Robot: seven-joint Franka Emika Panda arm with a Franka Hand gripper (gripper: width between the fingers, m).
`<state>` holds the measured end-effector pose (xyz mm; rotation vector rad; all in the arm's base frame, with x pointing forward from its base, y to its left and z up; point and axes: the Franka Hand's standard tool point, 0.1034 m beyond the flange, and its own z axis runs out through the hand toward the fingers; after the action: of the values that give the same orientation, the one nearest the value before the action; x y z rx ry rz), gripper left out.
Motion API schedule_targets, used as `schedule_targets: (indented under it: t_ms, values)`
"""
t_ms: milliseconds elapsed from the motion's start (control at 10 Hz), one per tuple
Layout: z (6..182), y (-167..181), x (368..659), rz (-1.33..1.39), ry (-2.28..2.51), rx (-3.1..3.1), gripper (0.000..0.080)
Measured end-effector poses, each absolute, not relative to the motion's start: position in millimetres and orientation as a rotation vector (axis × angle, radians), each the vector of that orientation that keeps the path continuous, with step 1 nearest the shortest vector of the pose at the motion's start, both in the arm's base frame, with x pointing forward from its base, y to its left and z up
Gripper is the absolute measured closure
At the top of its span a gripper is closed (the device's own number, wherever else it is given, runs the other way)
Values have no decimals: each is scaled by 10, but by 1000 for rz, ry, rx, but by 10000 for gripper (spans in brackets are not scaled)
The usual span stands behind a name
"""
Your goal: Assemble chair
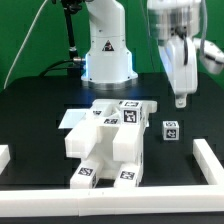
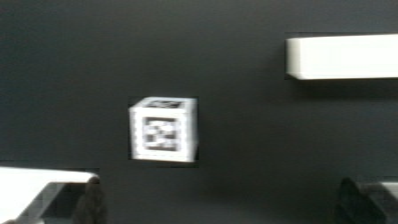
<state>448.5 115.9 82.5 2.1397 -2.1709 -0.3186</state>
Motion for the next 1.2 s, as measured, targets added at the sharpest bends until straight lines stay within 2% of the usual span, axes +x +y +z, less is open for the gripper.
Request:
schedule_targets:
  t_ms: [300,600,800,1200]
  values:
    - [600,1051,4447,-338,-2135,2090,151]
    - [551,1083,4514,-185,-2219,2134,151]
    - [450,1150,4509,-59,-2229,2178,151]
    - [265,1221,4435,-17,-2174,2201,151]
